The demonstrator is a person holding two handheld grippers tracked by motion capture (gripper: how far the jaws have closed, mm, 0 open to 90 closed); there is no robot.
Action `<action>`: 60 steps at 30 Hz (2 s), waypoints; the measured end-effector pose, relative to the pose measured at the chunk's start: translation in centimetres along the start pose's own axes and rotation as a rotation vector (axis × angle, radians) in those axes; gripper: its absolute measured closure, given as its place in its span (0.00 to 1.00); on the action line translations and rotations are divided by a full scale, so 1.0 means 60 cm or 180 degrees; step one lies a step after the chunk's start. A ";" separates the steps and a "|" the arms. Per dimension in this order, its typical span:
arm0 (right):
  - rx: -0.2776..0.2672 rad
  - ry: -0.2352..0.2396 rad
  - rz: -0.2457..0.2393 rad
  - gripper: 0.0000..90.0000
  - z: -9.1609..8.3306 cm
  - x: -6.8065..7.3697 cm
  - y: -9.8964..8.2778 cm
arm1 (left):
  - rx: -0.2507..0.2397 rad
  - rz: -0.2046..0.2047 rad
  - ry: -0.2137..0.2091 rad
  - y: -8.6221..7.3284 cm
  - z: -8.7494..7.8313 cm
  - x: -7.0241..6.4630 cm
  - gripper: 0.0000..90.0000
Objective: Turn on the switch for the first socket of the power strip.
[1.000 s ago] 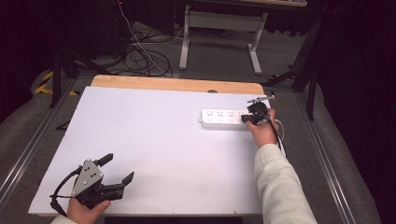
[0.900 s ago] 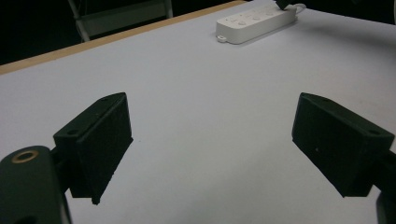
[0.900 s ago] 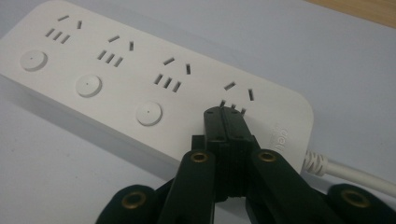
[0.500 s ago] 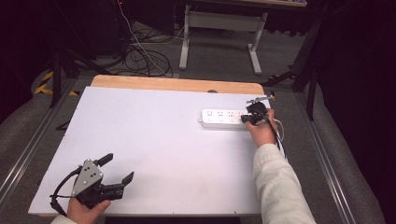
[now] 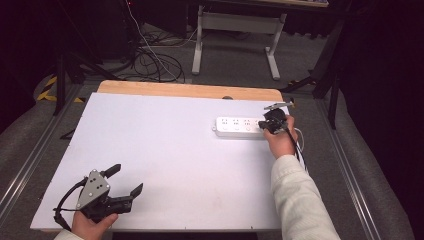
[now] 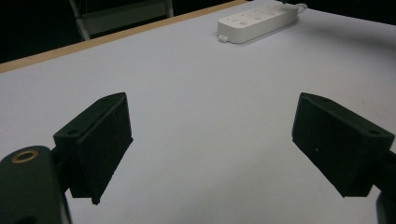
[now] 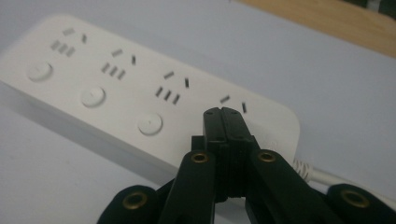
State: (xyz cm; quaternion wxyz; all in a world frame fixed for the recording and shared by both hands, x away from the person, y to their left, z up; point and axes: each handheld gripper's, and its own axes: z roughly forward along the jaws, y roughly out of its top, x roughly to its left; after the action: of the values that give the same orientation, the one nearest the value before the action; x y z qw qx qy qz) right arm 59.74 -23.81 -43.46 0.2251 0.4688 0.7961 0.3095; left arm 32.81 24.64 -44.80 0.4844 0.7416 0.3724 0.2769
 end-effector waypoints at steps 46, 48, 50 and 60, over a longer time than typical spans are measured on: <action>-0.0927 0.0687 -0.0323 0.59 -0.209 0.090 0.008 | -0.0007 0.0037 0.0016 0.003 -0.001 -0.004 0.14; -0.0999 0.0732 -0.0405 0.55 -0.221 0.100 0.003 | -0.0006 0.0037 0.0015 0.003 -0.002 -0.004 0.14; -0.1044 0.0795 -0.0538 0.50 -0.234 0.115 -0.005 | -0.0019 0.0017 0.0016 0.003 -0.002 -0.005 0.14; -0.1186 0.1152 -0.0622 0.38 -0.257 0.148 -0.045 | -0.0003 -0.0003 -0.0015 0.005 -0.005 -0.005 0.14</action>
State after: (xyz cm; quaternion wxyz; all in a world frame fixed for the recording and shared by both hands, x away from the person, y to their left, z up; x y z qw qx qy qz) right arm 44.05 -21.30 -35.06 0.1904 0.2774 0.7941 0.5061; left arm 32.50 24.45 -44.42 0.4858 0.7419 0.3714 0.2751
